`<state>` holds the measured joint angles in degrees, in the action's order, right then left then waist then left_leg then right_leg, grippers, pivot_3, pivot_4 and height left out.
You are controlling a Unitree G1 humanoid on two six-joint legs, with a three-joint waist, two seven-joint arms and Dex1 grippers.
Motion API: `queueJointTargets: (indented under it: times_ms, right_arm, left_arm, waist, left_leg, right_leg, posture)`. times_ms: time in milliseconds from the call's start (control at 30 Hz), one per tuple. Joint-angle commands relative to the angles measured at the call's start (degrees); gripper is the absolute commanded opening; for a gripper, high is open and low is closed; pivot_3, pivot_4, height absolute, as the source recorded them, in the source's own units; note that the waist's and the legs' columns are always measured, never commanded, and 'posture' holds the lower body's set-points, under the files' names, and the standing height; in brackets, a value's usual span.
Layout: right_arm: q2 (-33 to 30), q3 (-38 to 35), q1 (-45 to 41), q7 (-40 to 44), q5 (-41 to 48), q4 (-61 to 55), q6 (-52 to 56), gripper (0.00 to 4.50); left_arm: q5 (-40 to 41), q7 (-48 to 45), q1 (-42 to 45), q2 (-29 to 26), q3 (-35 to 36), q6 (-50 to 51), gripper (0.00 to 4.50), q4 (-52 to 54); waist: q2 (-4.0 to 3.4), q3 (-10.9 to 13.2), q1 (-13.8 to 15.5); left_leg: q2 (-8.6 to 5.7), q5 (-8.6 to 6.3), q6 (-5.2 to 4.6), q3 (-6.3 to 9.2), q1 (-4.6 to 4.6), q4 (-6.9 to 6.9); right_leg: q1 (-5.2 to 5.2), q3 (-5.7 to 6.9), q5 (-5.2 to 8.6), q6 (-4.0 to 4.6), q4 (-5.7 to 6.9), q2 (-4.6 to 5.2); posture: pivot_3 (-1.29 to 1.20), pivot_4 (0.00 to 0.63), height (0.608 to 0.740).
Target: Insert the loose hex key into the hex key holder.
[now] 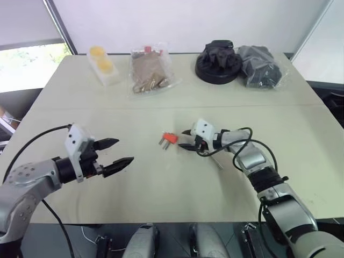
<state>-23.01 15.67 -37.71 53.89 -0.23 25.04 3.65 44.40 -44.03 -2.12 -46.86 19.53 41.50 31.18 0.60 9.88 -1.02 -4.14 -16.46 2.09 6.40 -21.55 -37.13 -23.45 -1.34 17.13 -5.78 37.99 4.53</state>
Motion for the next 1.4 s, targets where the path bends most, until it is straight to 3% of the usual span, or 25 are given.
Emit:
queueJointTargets:
  times_ms: [33, 667, 1367, 1400]
  right_arm:
    - [1.41, -0.09, 0.61, 0.39, 0.88, -2.12, 0.91, 2.58]
    - [4.12, -0.93, 0.40, 0.50, 2.31, -2.88, 6.72, 2.58]
    - [6.66, -0.64, 0.81, -6.65, -0.01, -0.79, 8.92, 2.58]
    - [6.69, -0.62, 0.76, -6.83, -0.04, -0.51, 8.88, 2.32]
  left_arm:
    - [0.28, -0.17, -0.27, -0.50, 2.13, -1.19, 4.46, 1.89]
    - [0.30, 1.80, -1.09, 1.15, 2.19, -2.04, 4.46, 3.20]
    - [-0.66, 2.96, -3.23, 1.31, 1.42, -3.47, 4.46, 4.60]
    - [-0.75, 2.96, -3.21, 1.33, 1.32, -3.56, 4.49, 4.52]
  waist:
    - [0.00, 0.00, -0.12]
    - [0.00, 0.00, -0.10]
    - [-0.01, -0.01, -0.15]
    - [-0.01, -0.01, -0.15]
  left_leg:
    - [0.00, 0.00, 0.00, 0.00, 0.00, 0.00]
    - [0.00, -0.01, -0.01, 0.00, 0.02, 0.00]
    - [0.01, -0.01, -0.01, 0.00, 0.06, 0.01]
    - [0.01, -0.01, -0.01, 0.00, 0.06, 0.01]
  right_leg:
    - [0.00, 0.00, 0.00, 0.00, 0.00, 0.00]
    - [0.00, -0.01, 0.00, 0.00, 0.01, -0.01]
    - [0.02, -0.01, 0.00, 0.00, 0.02, -0.02]
    - [0.02, -0.01, 0.00, 0.00, 0.02, -0.02]
  posture:
    - [0.00, 0.150, 0.740]
    - [0.00, 0.150, 0.740]
    - [0.00, 0.150, 0.740]
    - [0.00, 0.150, 0.740]
